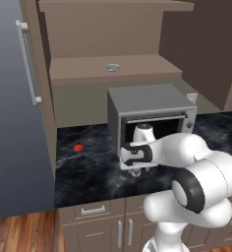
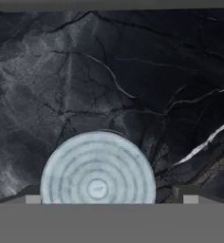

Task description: Restock the canned food cabinet by taking the new fresh canned food from the counter and placing it in the cabinet. Then, take the old canned food from the cabinet and place it on the counter.

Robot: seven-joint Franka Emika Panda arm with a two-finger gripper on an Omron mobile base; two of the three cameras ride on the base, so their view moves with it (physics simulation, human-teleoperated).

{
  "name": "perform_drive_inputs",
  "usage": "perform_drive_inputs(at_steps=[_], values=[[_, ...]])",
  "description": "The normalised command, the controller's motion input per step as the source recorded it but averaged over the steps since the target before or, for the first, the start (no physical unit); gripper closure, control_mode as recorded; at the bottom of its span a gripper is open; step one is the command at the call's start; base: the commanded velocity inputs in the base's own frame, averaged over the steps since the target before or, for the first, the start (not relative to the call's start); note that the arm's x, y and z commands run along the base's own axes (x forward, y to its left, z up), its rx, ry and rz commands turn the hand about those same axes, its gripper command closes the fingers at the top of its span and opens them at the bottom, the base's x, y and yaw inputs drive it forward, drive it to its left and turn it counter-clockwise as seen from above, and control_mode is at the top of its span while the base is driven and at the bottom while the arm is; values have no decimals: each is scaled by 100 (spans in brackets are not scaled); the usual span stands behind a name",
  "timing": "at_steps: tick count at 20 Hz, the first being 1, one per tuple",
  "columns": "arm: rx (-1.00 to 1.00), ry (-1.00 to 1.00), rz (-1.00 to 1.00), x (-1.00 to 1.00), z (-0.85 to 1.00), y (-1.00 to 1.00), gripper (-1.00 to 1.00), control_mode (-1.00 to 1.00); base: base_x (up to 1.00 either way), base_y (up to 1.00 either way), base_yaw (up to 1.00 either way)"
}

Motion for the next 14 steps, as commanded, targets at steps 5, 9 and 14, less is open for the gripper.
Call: perform_drive_inputs(at_steps=[5,9,14], values=[[0,-4,-2,26,-16,2,-100,-100,0,0,0],[0,0,-2,13,-4,0,100,-100,0,0,0],[0,-2,0,-17,0,0,100,-100,0,0,0]])
